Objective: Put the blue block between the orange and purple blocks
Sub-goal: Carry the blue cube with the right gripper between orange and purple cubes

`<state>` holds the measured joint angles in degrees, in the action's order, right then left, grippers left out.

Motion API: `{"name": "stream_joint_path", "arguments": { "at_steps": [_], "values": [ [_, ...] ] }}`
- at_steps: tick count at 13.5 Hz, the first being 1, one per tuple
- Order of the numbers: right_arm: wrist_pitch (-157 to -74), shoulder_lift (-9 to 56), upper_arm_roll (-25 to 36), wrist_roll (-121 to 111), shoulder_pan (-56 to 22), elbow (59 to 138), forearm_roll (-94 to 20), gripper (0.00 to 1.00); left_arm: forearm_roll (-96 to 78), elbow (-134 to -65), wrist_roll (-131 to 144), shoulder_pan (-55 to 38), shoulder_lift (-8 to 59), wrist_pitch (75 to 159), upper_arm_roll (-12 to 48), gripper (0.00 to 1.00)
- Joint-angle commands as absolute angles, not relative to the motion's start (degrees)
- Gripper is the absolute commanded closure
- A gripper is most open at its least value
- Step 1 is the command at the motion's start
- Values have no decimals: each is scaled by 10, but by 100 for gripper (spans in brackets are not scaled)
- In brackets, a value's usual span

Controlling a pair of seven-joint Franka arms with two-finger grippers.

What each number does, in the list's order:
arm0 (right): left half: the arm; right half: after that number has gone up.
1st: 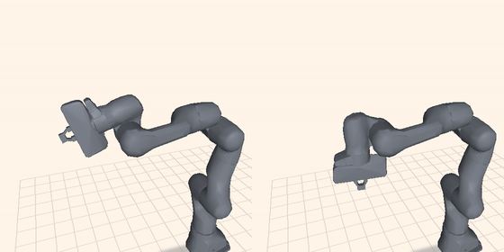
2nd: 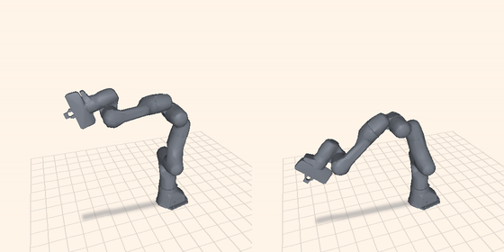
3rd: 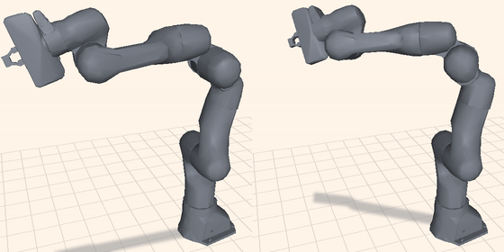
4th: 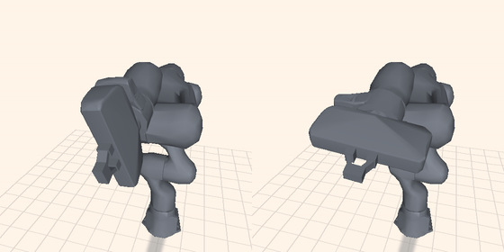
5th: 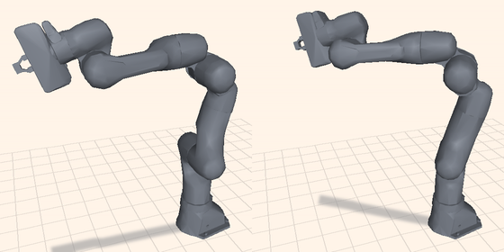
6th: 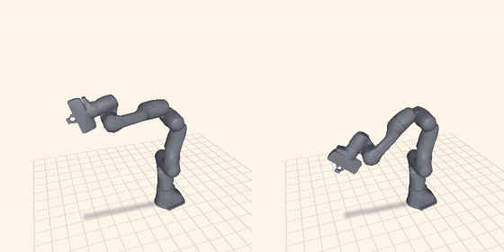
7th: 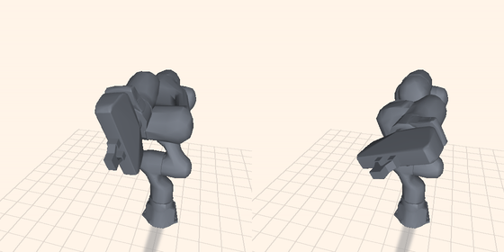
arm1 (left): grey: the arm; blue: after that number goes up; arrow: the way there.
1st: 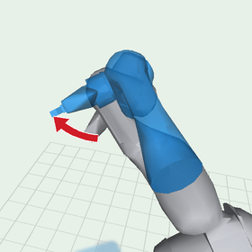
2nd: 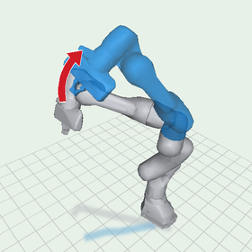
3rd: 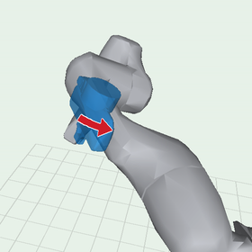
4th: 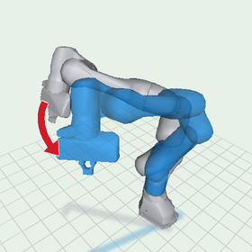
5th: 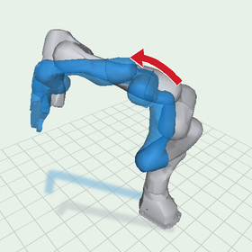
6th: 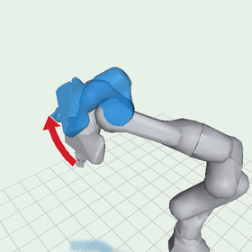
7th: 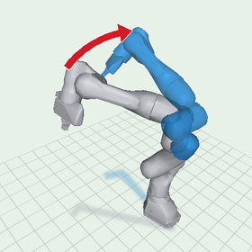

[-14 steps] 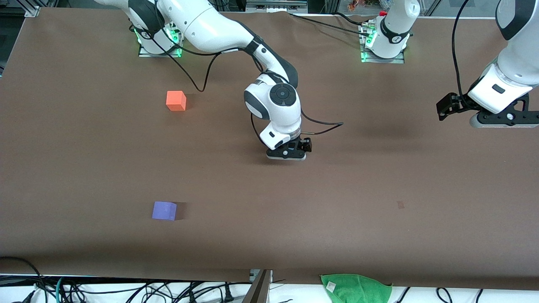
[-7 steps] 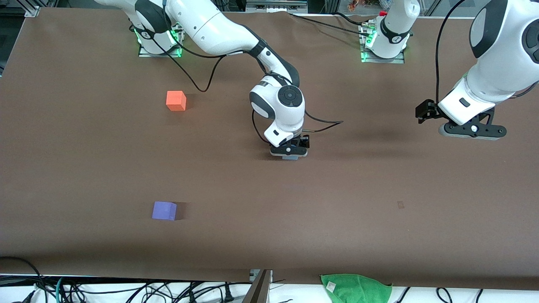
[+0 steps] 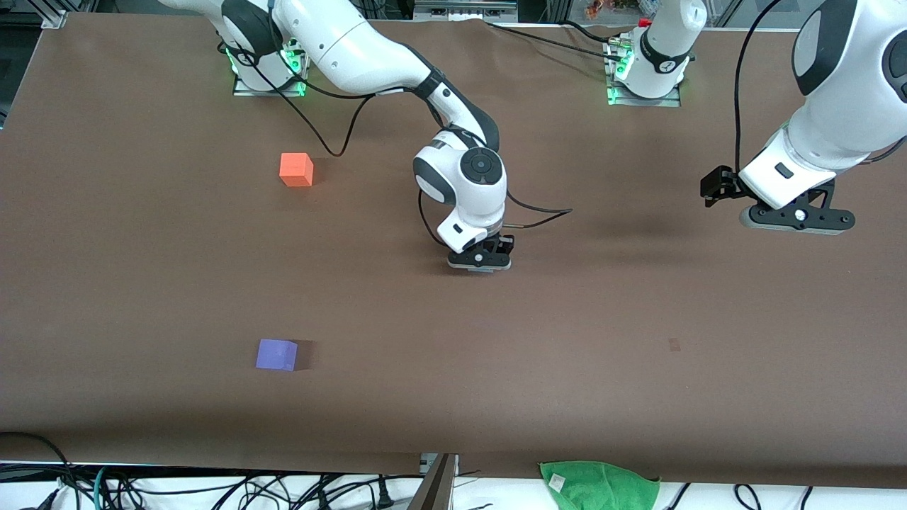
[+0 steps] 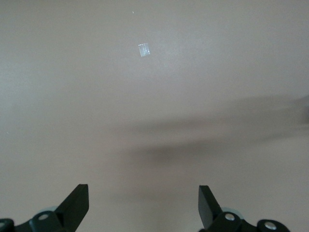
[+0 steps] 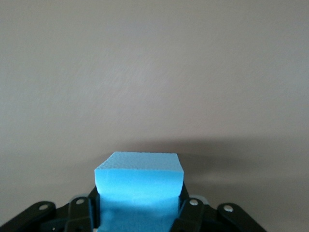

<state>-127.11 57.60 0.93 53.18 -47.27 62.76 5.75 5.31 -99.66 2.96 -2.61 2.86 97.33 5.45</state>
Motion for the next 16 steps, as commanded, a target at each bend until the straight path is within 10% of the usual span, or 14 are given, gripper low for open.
{"name": "stream_joint_path", "arguments": {
  "at_steps": [1, 9, 16],
  "values": [
    [-1245, 471, 1, 447, -409, 738, 54, 85, 46, -983, 15, -27, 29, 955, 53, 0],
    [-1311, 243, 7, 166, -184, 1097, 1, 83, 45, -970, 15, -28, 33, 942, 53, 0],
    [-1437, 235, 23, 153, -173, 1219, 1, 79, 45, -958, 17, -31, 42, 939, 53, 0]
  ]
}}
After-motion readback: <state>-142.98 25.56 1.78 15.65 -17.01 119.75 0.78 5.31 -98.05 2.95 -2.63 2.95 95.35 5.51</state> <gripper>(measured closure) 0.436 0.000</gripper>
